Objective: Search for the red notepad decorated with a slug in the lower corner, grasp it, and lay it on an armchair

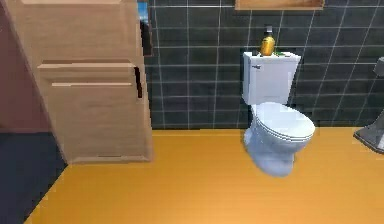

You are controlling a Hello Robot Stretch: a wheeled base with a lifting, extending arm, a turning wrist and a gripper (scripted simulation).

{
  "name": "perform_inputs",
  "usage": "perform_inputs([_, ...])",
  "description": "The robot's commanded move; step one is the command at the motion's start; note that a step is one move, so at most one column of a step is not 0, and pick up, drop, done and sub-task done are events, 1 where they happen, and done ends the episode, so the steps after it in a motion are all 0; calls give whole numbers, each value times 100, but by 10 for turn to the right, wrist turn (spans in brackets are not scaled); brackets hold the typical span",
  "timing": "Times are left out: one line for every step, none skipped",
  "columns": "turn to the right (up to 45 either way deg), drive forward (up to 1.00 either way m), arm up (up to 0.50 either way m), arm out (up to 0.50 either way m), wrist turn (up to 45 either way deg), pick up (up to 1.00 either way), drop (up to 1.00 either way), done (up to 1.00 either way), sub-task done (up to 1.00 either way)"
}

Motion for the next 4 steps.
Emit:
perform_inputs([300, 0, 0, 0, 0, 0, 0, 0, 0])
perform_inputs([0, 20, 0, 0, 0, 0, 0, 0, 0])
perform_inputs([-450, 0, 0, 0, 0, 0, 0, 0, 0])
perform_inputs([-240, 0, 0, 0, 0, 0, 0, 0, 0])
